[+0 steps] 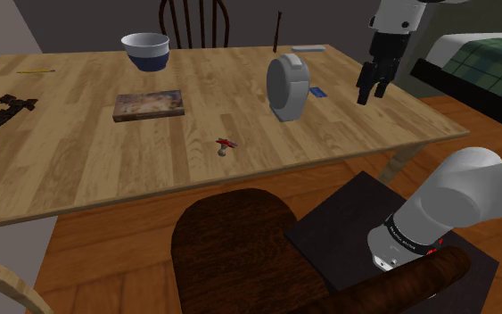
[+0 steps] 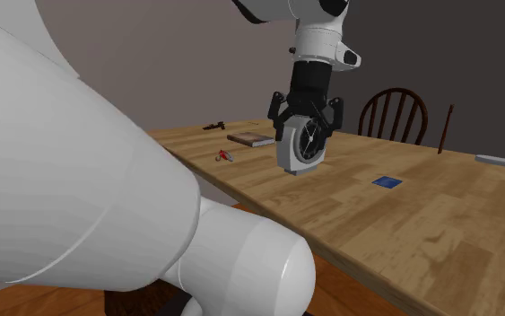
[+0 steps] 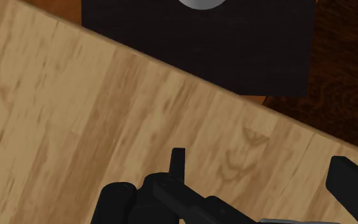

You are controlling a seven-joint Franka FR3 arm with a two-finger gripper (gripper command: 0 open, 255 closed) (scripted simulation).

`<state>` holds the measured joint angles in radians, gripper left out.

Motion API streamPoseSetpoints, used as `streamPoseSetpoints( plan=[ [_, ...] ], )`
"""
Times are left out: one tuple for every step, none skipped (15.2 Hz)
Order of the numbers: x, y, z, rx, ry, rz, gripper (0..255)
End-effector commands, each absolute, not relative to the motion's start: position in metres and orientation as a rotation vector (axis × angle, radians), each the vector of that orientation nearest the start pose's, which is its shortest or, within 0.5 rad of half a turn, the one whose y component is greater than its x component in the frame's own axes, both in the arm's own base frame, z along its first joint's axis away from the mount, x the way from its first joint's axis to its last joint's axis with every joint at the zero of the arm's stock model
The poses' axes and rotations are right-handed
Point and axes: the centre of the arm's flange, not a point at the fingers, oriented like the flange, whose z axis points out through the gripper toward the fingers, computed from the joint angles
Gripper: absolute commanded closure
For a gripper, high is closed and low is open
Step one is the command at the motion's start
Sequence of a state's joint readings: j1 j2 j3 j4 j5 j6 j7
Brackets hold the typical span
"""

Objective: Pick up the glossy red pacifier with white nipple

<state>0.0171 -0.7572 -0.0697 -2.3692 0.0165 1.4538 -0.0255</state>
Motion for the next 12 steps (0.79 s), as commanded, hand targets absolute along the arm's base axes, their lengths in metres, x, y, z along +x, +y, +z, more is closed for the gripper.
streamPoseSetpoints(
  plan=[
    [0.3,-0.019,0.566,-3.063,0.006,0.242,0],
    [0.306,-0.007,0.563,-3.064,0.016,0.251,0],
    [0.312,0.005,0.561,-3.064,0.026,0.26,0],
    [0.318,0.017,0.558,-3.065,0.036,0.269,0],
    [0.324,0.029,0.555,-3.065,0.046,0.278,0],
    [0.331,0.04,0.552,-3.066,0.057,0.287,0],
    [0.337,0.052,0.55,-3.066,0.067,0.296,0],
    [0.343,0.064,0.547,-3.066,0.077,0.305,0],
    [0.35,0.076,0.544,-3.066,0.087,0.315,0],
    [0.356,0.087,0.541,-3.066,0.097,0.324,0],
    [0.363,0.099,0.538,-3.066,0.108,0.333,0],
    [0.369,0.111,0.534,-3.066,0.118,0.342,0]
  ],
)
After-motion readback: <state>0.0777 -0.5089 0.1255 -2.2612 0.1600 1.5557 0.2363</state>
